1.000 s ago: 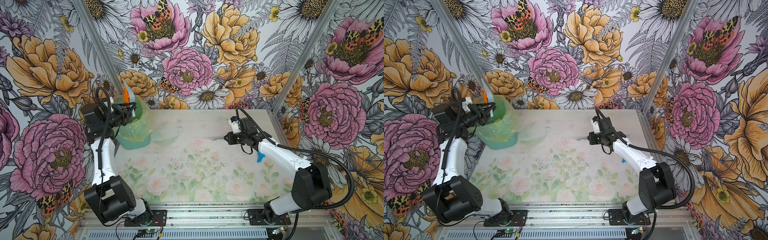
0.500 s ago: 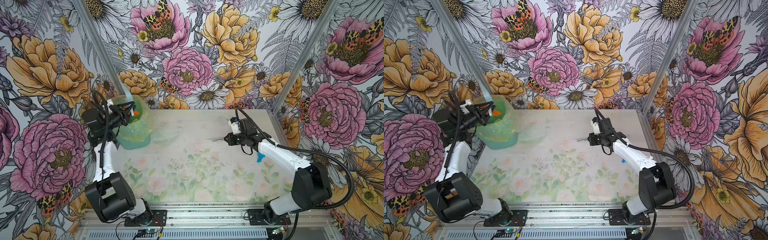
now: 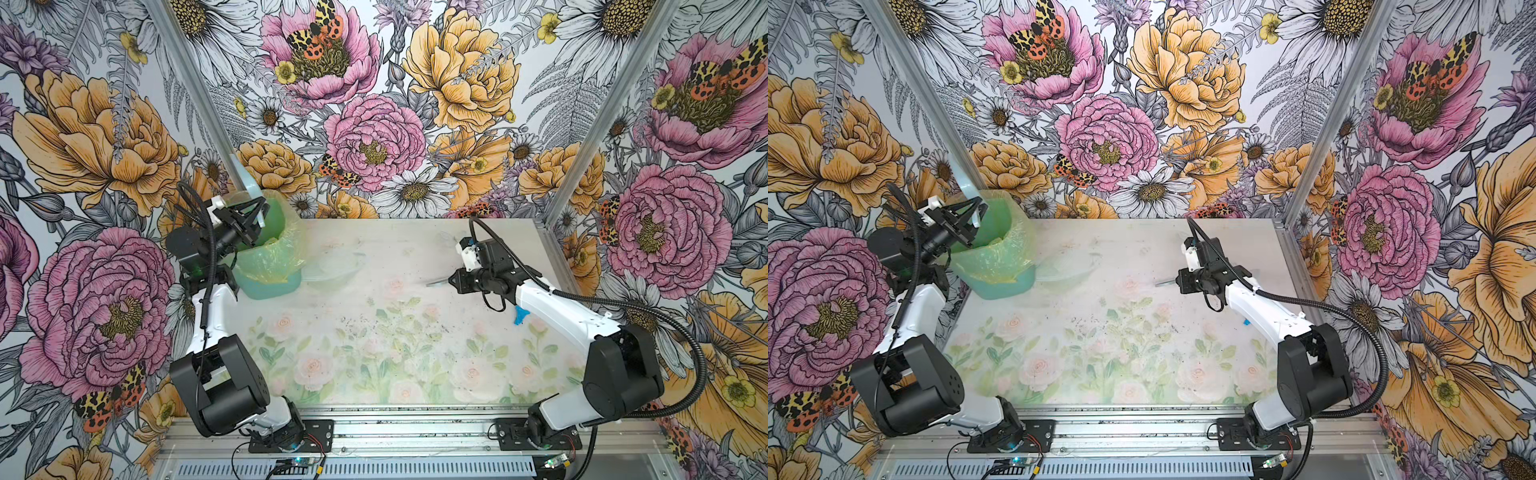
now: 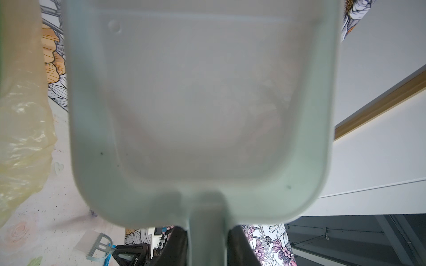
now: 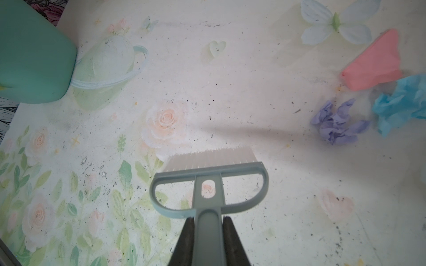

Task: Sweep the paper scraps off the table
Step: 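Tip the dustpan over the green bin with the left gripper, then lower the empty dustpan to the table while the right gripper moves to the scraps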

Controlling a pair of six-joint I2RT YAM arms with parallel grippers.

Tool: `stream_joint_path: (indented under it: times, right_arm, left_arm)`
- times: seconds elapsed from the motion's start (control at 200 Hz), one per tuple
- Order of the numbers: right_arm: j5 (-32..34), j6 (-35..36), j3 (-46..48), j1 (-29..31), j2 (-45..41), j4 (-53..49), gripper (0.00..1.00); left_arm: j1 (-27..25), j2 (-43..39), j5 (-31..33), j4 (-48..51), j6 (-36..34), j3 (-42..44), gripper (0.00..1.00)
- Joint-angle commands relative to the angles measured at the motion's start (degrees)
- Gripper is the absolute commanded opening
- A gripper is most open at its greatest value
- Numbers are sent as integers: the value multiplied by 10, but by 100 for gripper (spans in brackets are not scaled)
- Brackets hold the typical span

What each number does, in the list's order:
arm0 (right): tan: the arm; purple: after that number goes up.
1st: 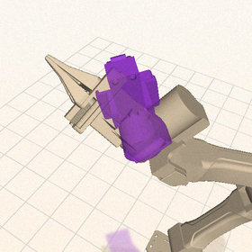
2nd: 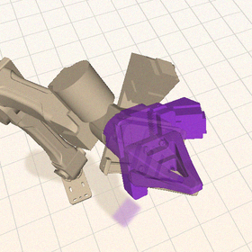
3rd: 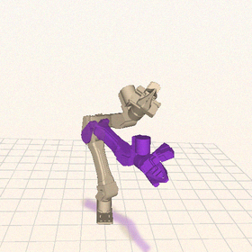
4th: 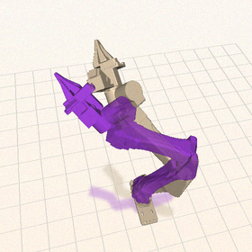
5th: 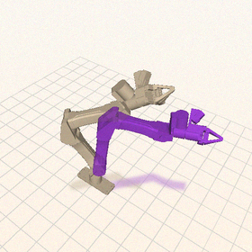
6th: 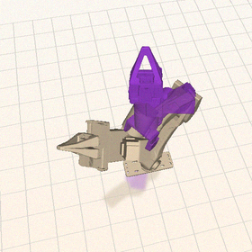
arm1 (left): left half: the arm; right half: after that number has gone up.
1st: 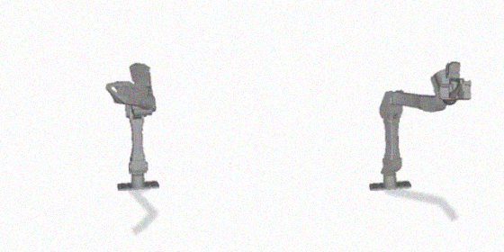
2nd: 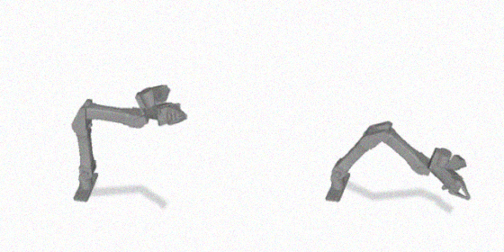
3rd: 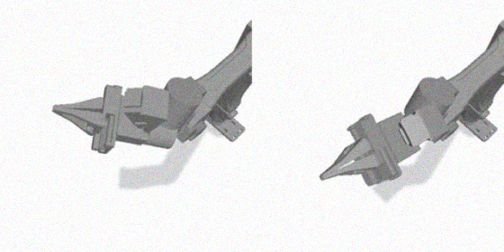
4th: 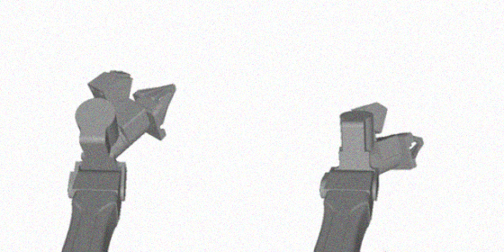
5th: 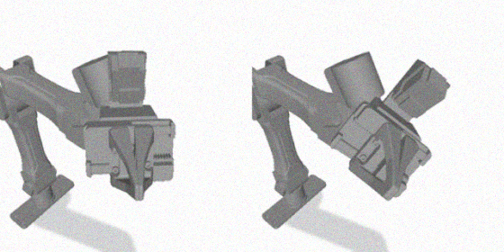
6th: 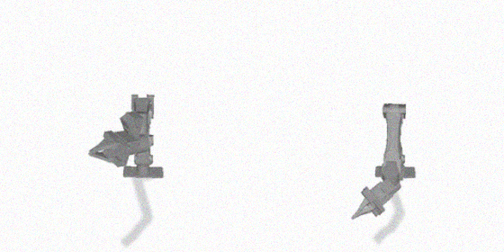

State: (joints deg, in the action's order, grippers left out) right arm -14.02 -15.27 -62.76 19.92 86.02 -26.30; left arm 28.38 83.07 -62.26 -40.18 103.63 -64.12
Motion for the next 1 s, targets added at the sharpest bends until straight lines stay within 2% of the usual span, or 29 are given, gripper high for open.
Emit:
stream_joint_path:
  times: [0.0, 0.25, 0.365, 0.425, 0.49, 0.535, 0.615, 0.716, 0.851, 0.996]
  right_arm:
    - [14, 10, 2, -1, -7, 13, 0]
    - [32, -12, -15, -12, -16, 13, 0]
    - [67, -24, -35, -18, -20, 13, 0]
    - [112, -37, -44, -22, -23, 12, 0]
    - [170, -53, -54, -27, -28, 12, 0]
    - [219, -70, -56, -32, -33, 13, 0]
    - [292, -90, -63, -43, -35, 13, 0]
    - [350, -111, -76, -69, -30, 13, 0]
    - [355, -149, -98, -110, -13, 15, 0]
    - [373, -157, -134, -128, 23, 15, 0]
  left_arm:
    - [2, -11, -7, -9, -13, -7, 0]
    - [-41, -48, 4, 103, -129, -13, 0]
    - [-82, -68, 27, 212, -233, -28, 0]
    - [-107, -84, 51, 311, -335, -50, 0]
    - [-139, -99, 101, 469, -469, -92, 0]
    - [-167, -108, 160, 580, -564, -124, 0]
    - [-224, -125, 258, 674, -665, -148, 0]
    - [-287, -145, 359, 710, -712, -135, 0]
    - [-356, -160, 449, 729, -744, -106, 0]
    - [-430, -160, 545, 746, -770, -77, 0]
